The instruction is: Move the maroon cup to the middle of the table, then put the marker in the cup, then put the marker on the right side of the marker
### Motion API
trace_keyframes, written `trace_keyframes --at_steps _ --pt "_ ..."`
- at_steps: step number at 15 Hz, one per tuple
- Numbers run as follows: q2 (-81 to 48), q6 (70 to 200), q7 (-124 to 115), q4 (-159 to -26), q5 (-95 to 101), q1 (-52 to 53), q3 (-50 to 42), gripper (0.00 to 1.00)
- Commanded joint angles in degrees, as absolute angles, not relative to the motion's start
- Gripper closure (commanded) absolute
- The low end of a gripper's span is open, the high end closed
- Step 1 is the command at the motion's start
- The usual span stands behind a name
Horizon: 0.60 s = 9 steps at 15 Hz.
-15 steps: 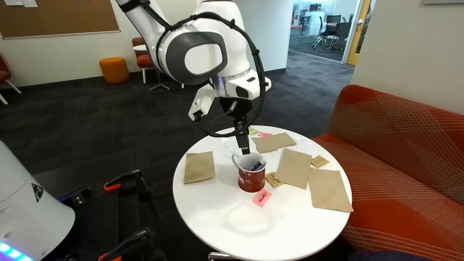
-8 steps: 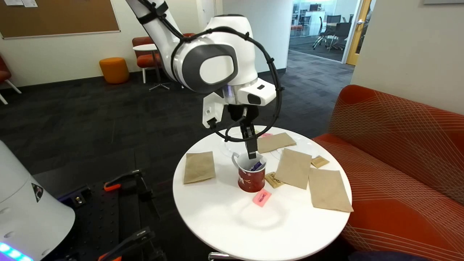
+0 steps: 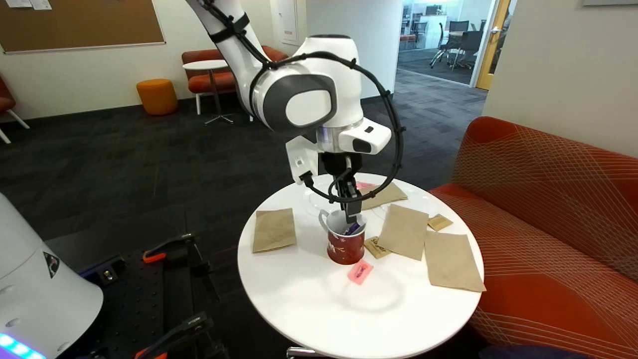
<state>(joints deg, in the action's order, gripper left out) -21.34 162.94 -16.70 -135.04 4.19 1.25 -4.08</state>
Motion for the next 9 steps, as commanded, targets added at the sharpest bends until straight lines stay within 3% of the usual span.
trace_keyframes --at_steps 1,9 --pt "-22.06 160.59 -12.10 -133.55 1.16 0.29 -3.14 0.52" --pt "-24.05 159.48 -10.56 -131.85 0.75 0.44 -3.17 0.55"
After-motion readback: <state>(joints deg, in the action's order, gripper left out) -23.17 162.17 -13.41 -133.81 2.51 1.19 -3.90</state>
